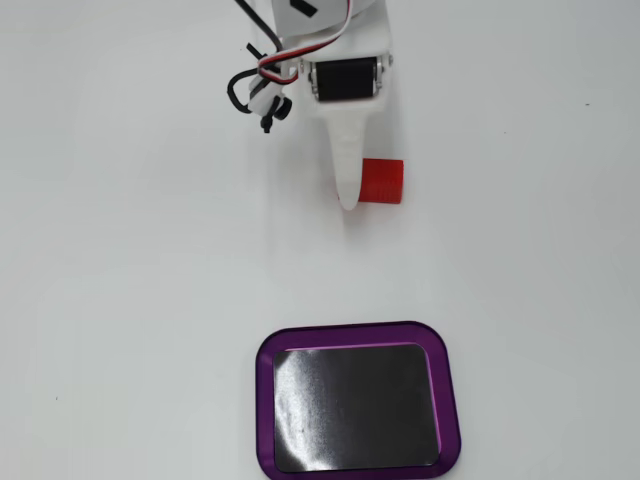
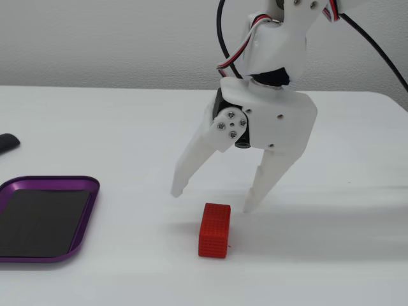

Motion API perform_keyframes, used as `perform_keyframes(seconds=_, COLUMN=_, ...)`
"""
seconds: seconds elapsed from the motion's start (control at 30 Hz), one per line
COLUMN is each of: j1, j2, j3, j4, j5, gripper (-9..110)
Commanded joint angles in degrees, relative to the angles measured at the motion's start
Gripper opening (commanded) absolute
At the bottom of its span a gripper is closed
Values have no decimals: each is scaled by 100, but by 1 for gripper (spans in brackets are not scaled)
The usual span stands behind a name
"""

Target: Pick up the cube and place it in the box.

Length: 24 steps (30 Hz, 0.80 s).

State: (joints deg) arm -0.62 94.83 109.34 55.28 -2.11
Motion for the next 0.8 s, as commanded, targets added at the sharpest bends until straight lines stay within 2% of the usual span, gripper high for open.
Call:
perform_keyframes(seconds=0.0, j1=-44, j2=97, j3=202, j4=-211, j5=-35, gripper=28)
perform_keyframes(seconds=0.2, j1=-53, j2=44, j3=650, j4=-826, j5=-9, gripper=28)
perform_keyframes(seconds=0.53, j1=-88, j2=35, j3=580, j4=-853, j5=9, gripper=28)
perform_keyframes(seconds=0.77, j1=-571, j2=26, j3=580, j4=-853, j5=18, gripper=28)
